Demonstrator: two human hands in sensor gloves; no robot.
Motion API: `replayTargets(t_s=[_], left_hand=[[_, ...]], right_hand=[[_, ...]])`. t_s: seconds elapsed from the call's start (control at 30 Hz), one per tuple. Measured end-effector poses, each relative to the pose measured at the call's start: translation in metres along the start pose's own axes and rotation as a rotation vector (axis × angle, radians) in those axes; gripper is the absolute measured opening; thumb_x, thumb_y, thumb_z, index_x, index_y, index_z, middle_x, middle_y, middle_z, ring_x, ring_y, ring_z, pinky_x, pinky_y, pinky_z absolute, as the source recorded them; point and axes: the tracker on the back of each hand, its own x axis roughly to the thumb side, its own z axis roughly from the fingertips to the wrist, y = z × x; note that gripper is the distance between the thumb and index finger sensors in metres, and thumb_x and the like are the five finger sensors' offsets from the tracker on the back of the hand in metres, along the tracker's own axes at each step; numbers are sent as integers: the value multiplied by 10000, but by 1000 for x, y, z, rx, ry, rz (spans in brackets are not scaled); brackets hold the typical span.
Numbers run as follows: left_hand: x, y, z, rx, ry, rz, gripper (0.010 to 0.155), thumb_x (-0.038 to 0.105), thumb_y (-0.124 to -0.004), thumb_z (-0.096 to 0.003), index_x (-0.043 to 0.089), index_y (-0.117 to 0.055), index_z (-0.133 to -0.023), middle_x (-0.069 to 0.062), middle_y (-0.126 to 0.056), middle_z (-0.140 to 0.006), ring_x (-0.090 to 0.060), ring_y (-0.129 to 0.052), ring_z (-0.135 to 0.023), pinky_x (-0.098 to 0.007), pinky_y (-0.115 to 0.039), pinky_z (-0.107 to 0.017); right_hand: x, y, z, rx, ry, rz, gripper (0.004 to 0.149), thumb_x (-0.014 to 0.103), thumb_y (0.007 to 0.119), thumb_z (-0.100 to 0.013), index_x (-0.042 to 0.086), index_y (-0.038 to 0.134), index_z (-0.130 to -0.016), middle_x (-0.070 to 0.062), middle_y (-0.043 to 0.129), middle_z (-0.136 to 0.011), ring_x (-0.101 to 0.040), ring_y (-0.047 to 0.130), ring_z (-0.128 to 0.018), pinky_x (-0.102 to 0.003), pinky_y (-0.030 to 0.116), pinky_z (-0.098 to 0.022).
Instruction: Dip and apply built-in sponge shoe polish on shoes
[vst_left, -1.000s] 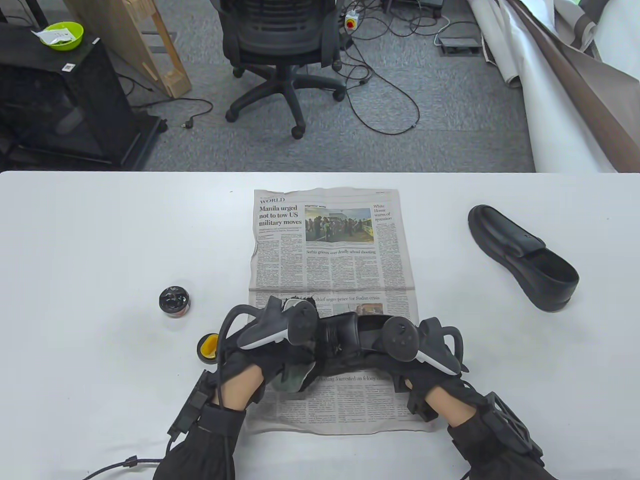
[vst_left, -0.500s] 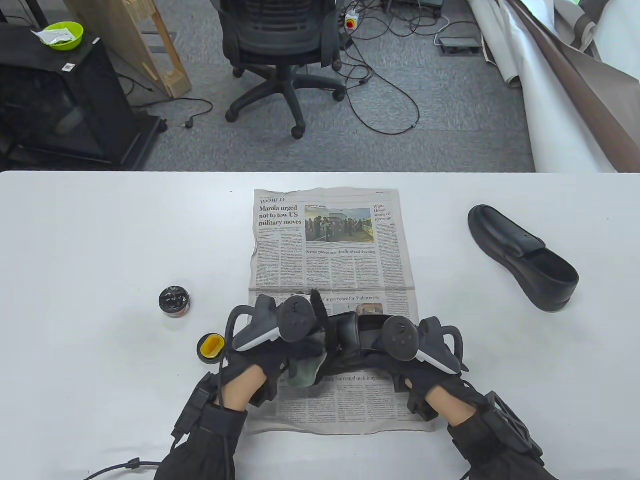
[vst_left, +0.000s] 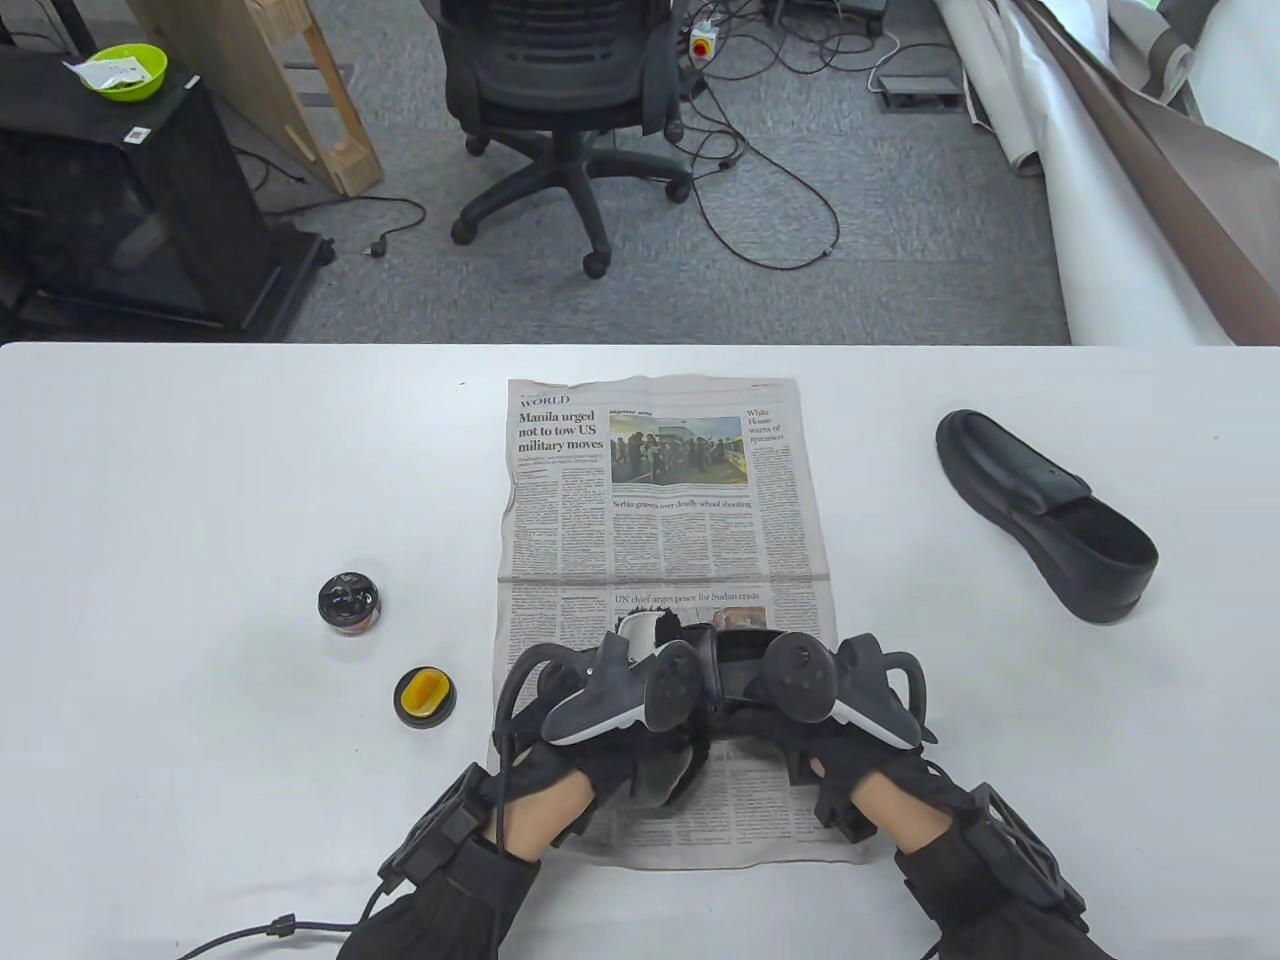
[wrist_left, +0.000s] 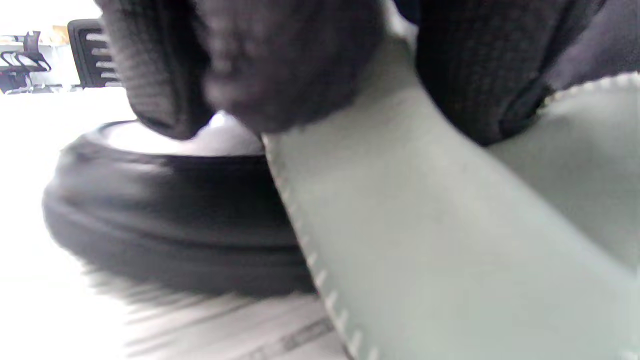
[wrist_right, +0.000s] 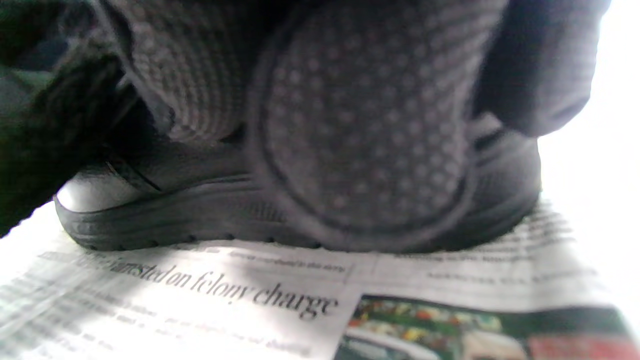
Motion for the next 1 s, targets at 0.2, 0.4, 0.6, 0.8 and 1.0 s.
replayTargets(t_s=[0.2, 0.4, 0.6, 0.8, 1.0], left_hand=[[-29, 0, -1, -138, 32, -56, 501, 495, -954, -359, 313, -791, -795, 65, -984, -565, -51, -996, -194, -398, -887, -497], [-63, 6, 3, -228, 219, -139, 495, 498, -942, -371, 316, -789, -805, 66, -986, -583, -57, -1005, -220, -405, -882, -509], [-79, 11, 6, -161, 182, 9, 495, 488, -942, -377, 291, -804, -810, 54, -996, -566, -50, -999, -202, -399, -886, -500], [-27, 24, -2, 161, -16, 222, 509, 497, -909, -385, 280, -789, -829, 53, -990, -564, -45, -988, -193, -399, -885, -492], [8, 23, -13, 255, 49, 167, 520, 497, -869, -401, 278, -758, -859, 60, -977, -574, -34, -972, -195, -395, -881, -495]], right_hand=[[0, 0, 0, -1, 1, 0, 461, 545, 868, -314, 254, 983, -653, 14, 976, -569, -13, 1074, -120, -335, 915, -338], [0, 0, 0, 0, 1, -1, 459, 546, 867, -314, 256, 984, -651, 15, 976, -569, -12, 1074, -120, -335, 916, -337], [0, 0, 0, 0, 0, 0, 460, 545, 866, -316, 255, 983, -652, 15, 976, -569, -12, 1074, -119, -334, 916, -337], [0, 0, 0, -2, 2, 0, 461, 545, 867, -314, 254, 983, -652, 16, 976, -569, -13, 1074, -119, -334, 916, -337], [0, 0, 0, -1, 0, 0, 461, 546, 867, -314, 257, 983, -653, 16, 975, -569, -12, 1074, -120, -333, 916, -338]])
